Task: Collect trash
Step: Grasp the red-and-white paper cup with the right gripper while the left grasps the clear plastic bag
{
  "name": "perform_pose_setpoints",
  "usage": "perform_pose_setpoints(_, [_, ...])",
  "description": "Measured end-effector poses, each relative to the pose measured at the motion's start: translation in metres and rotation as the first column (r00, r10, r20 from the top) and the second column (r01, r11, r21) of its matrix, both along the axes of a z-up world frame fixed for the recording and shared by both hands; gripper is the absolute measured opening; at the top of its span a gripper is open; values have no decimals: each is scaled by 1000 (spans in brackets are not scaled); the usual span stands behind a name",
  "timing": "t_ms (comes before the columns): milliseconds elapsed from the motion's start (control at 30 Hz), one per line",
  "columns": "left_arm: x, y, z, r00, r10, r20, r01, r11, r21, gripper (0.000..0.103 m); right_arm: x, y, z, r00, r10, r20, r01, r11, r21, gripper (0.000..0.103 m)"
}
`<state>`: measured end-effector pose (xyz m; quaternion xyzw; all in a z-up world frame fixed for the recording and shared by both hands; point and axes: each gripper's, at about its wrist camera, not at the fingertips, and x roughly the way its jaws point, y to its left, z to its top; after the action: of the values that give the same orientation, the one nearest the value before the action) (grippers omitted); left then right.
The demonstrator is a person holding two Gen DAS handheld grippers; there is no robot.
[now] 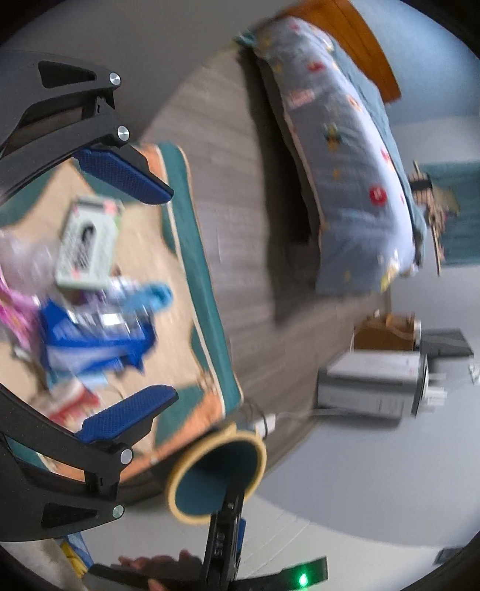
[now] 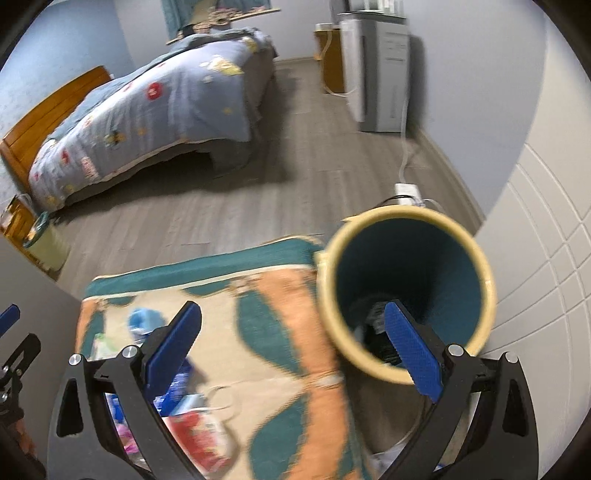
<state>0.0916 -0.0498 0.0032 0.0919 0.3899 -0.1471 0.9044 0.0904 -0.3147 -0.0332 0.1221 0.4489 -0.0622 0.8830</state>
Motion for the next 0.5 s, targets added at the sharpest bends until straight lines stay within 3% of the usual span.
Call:
perform_pose_setpoints(200, [-6,67,-9,990,142,-22,-143,989,-29,97,3,74,-8,992,122,-19,-123,992,-26,97])
perform_pose_setpoints(300, [-11,86,-20,984,176,-41,-177,984,-24,97,2,97,-15,987,152,-44,-153,988,-17,97])
perform_pose_setpoints(367, [-14,97,-31,981,165,-99,-171,983,-61,97,-1,110,-21,984,169,-54,-169,986,6,97])
perform_pose_setpoints(500, [-21,97,-53,979,150,-140,-149,989,19,97,-7,129,-38,971,211,-114,-214,977,-15,97])
